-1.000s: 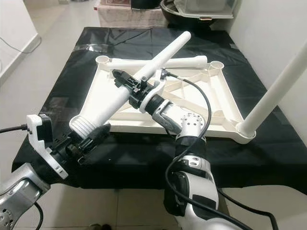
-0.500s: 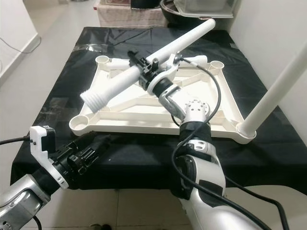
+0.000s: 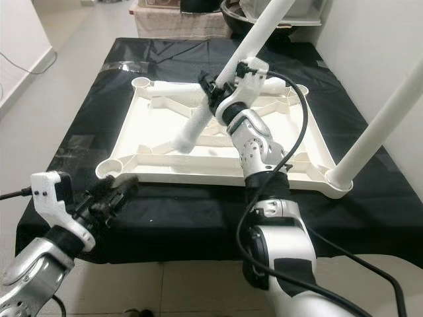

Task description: Building children table

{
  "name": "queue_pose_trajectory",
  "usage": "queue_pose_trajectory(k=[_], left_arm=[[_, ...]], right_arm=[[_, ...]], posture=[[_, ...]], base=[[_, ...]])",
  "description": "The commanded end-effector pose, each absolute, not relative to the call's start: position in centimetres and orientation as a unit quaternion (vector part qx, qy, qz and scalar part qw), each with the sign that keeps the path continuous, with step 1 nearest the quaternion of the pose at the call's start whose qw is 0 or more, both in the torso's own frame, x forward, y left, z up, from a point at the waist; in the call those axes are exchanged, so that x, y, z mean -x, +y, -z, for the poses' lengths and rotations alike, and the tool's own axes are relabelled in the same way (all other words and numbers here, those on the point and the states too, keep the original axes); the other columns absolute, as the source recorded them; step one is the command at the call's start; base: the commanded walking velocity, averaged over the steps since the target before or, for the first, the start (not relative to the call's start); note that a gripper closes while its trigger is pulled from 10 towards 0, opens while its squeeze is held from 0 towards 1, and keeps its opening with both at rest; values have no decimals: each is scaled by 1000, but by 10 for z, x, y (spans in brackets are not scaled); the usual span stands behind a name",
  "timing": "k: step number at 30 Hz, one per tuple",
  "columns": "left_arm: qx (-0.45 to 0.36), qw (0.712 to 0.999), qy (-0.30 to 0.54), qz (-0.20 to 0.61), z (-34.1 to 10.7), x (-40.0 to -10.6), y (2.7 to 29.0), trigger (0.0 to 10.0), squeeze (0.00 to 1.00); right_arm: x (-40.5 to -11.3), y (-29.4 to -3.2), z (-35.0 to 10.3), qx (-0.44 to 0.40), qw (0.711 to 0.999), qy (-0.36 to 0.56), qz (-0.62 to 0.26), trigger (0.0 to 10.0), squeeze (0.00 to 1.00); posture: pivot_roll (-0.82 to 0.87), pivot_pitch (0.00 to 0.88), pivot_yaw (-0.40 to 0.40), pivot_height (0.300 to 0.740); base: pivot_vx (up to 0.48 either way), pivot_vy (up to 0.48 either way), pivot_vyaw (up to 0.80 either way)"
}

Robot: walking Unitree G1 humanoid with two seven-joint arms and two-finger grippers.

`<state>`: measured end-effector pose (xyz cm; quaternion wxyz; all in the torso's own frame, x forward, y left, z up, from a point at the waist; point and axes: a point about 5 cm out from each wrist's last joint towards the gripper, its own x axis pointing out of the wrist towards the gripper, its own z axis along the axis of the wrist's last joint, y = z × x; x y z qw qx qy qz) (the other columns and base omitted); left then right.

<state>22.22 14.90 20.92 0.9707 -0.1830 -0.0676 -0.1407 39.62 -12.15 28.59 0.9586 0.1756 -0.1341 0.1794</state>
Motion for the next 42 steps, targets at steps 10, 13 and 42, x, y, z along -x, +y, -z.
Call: queue_pose_trajectory(k=[10,13,42], left_arm=[[146,985,-66,66,-204,-225,152,10000,0],[145,986,-64,56,-201,-225,151,10000,0],[131,990,-51,8,-196,-232,157,10000,0]], right_arm=[[-388,-109,-280,-86,964,-193,-162,10000,0],[-387,-109,-279,-80,965,-196,-155,10000,0],[-391,-118,-270,-72,975,-192,-90,10000,0]], posture=[[22,75,-30,740],[22,75,-30,740],[25,100,-32,740]], base=[[0,0,480],[0,0,800],[0,33,-151]])
